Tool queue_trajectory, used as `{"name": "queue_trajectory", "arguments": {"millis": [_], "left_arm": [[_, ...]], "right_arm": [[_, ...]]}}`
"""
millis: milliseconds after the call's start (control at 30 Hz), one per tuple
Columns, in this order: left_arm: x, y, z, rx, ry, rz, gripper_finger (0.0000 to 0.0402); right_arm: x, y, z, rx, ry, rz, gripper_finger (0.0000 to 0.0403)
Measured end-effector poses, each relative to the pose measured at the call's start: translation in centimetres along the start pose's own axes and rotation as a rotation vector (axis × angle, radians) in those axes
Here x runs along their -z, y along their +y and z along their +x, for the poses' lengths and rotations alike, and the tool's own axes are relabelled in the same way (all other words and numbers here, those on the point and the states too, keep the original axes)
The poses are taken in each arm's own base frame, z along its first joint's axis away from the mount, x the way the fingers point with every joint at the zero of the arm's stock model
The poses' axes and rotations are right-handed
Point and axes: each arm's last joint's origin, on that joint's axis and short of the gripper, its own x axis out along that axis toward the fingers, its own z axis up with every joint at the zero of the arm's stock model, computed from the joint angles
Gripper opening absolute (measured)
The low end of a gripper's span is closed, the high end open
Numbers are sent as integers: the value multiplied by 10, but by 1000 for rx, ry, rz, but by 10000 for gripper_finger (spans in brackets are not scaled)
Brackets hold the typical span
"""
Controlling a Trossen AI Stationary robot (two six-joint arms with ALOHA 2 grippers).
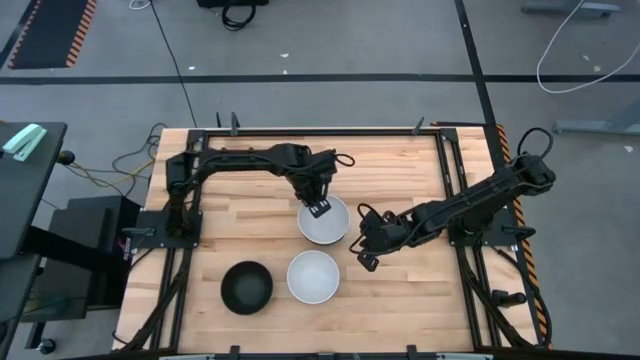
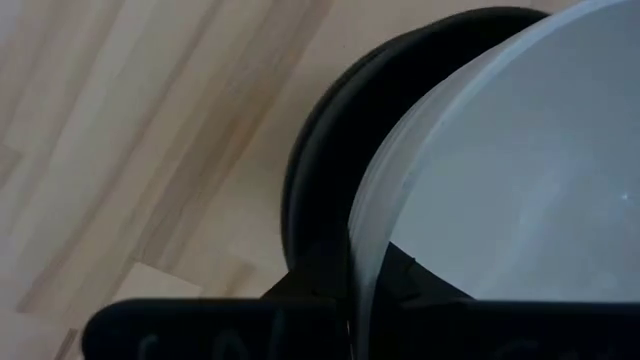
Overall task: Nest bowls inside each other
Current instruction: Stack the top white bowl on top of the stacked black bowls
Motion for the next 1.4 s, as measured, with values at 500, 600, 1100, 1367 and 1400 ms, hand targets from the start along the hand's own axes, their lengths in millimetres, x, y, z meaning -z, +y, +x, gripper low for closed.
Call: {"name": "queue_trajectory", "arguments": {"millis": [500,600,1100,1367,1400], "left_arm": [[-5,8,6,-10,-4,-3,31],[-5,8,6,-10,-6,-3,60],[-15,5,-12,-3,-41,14,135],[-23,21,-33,-21,-37,-7,151],[-24,25,-35,-25,-32,-13,152]], "right_arm": [[-1,1,0,-12,-10,6,0],[-1,1,0,-12,-10,6,0],[-1,1,0,-11,-10,-1,2],[-2,0,1,-8,-12,-2,1],[-3,0,1,-4,-17,-2,1]]}}
